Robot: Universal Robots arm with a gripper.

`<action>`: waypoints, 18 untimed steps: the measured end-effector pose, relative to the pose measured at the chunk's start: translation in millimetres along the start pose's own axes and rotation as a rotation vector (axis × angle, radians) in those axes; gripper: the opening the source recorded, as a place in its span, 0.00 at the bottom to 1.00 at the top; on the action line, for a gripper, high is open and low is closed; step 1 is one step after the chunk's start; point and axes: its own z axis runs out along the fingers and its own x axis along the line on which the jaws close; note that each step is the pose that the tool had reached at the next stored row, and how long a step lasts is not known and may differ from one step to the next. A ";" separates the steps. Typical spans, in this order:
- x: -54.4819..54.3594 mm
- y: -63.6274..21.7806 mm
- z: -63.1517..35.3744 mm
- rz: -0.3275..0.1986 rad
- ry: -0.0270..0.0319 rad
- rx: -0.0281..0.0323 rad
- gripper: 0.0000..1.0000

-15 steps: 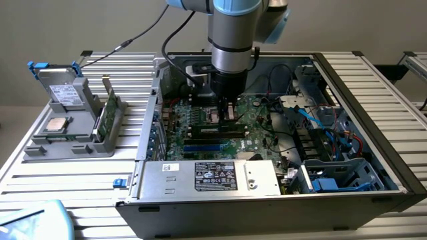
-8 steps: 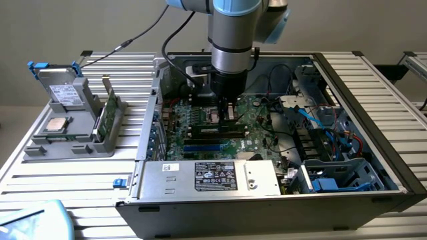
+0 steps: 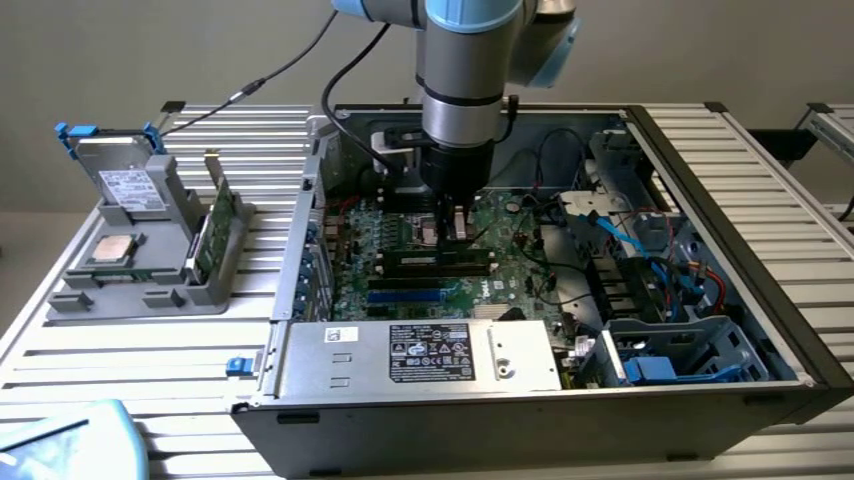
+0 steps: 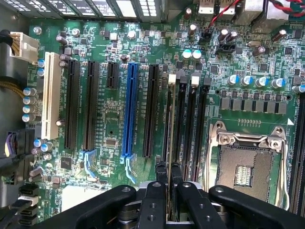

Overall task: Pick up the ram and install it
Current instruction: 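Insert the ram into the slot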

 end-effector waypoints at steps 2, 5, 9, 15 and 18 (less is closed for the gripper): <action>0.2 0.0 0.1 0.000 -0.0003 0.0002 0.14; 0.9 0.1 0.1 0.000 -0.0001 0.0001 0.14; 1.1 0.1 0.2 0.000 -0.0001 0.0001 0.14; 2.1 0.2 0.2 0.000 0.0000 0.0000 0.14; 2.2 0.2 0.2 0.000 0.0000 0.0000 0.14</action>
